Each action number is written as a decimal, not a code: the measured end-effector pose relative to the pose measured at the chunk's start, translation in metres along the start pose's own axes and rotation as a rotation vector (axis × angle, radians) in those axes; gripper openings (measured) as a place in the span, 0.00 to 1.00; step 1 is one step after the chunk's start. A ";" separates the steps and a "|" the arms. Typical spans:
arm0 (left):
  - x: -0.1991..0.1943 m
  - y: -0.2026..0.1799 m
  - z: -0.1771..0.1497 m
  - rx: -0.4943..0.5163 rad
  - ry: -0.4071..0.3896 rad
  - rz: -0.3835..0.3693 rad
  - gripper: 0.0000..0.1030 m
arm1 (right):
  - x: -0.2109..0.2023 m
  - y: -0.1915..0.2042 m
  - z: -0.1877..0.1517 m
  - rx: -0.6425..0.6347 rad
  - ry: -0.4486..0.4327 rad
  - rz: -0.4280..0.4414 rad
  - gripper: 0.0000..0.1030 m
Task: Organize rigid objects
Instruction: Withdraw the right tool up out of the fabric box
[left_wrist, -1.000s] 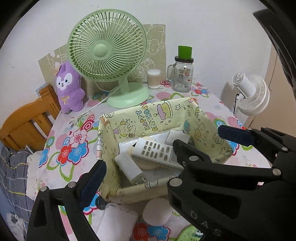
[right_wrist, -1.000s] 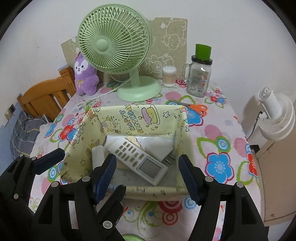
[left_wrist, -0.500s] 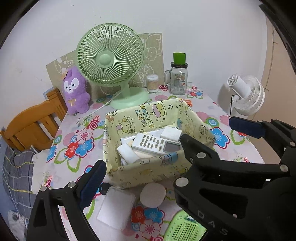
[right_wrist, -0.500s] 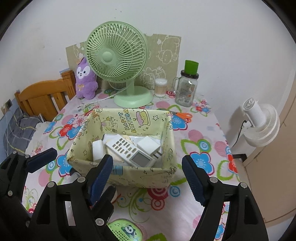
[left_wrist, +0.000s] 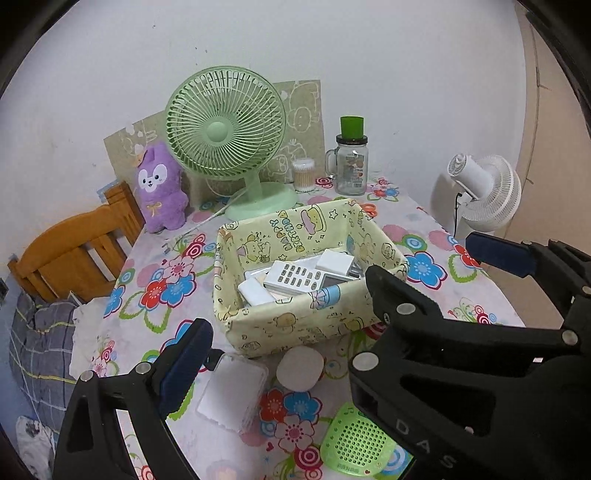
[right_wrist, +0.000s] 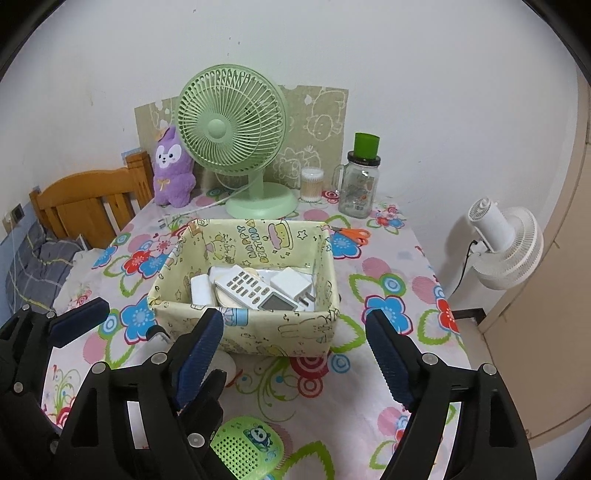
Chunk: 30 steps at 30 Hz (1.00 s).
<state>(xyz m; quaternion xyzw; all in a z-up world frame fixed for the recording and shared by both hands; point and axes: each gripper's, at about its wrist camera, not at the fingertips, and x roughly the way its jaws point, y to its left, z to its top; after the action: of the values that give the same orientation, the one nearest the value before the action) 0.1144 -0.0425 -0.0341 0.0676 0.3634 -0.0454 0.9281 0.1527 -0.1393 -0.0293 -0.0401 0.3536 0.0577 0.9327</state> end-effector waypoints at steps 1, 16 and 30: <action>-0.002 0.000 -0.001 0.000 0.000 0.000 0.94 | -0.002 0.000 -0.002 0.000 -0.003 -0.003 0.81; -0.015 -0.003 -0.026 0.007 -0.011 0.042 0.94 | -0.023 0.006 -0.027 -0.015 -0.048 -0.033 0.90; -0.017 -0.005 -0.051 0.026 -0.030 0.041 0.94 | -0.027 0.013 -0.051 -0.023 -0.034 -0.019 0.90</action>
<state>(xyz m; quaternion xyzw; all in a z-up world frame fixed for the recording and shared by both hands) 0.0674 -0.0389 -0.0598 0.0863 0.3475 -0.0323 0.9331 0.0975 -0.1345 -0.0497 -0.0534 0.3364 0.0535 0.9387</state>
